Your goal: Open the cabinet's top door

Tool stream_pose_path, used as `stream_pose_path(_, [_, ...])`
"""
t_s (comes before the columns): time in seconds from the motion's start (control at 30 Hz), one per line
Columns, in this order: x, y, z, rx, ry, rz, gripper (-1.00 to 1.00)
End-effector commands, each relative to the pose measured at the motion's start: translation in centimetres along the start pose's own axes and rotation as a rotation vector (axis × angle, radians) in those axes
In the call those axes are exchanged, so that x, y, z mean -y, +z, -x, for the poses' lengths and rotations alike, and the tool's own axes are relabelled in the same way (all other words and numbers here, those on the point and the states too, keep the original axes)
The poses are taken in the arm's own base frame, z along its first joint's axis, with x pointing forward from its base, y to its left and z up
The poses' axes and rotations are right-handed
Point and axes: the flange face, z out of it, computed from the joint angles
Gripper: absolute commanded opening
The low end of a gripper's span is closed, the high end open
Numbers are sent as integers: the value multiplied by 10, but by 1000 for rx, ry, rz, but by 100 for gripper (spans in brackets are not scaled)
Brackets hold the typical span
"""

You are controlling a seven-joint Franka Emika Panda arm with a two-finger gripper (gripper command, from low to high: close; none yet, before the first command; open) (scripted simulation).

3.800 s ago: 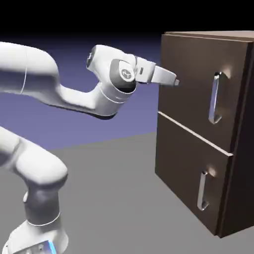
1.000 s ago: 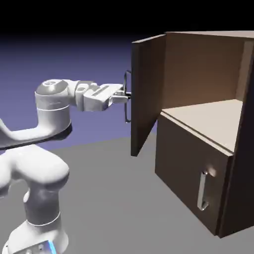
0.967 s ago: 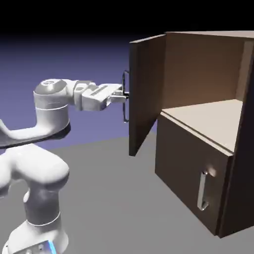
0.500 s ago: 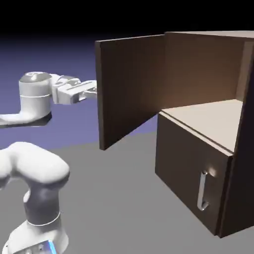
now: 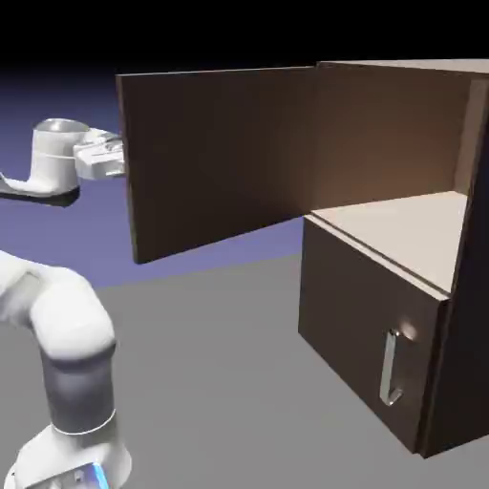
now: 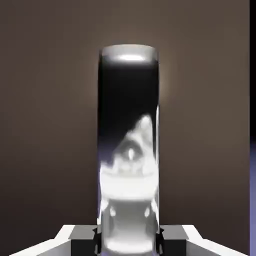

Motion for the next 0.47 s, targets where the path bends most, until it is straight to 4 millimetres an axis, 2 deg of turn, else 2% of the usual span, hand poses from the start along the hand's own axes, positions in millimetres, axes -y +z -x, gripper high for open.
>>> stream_pose_path(0.0, [2,-7,2,-14,-1,13,-100])
stream_pose_path(0.43, [30,-87,31,-160,0,159,-100])
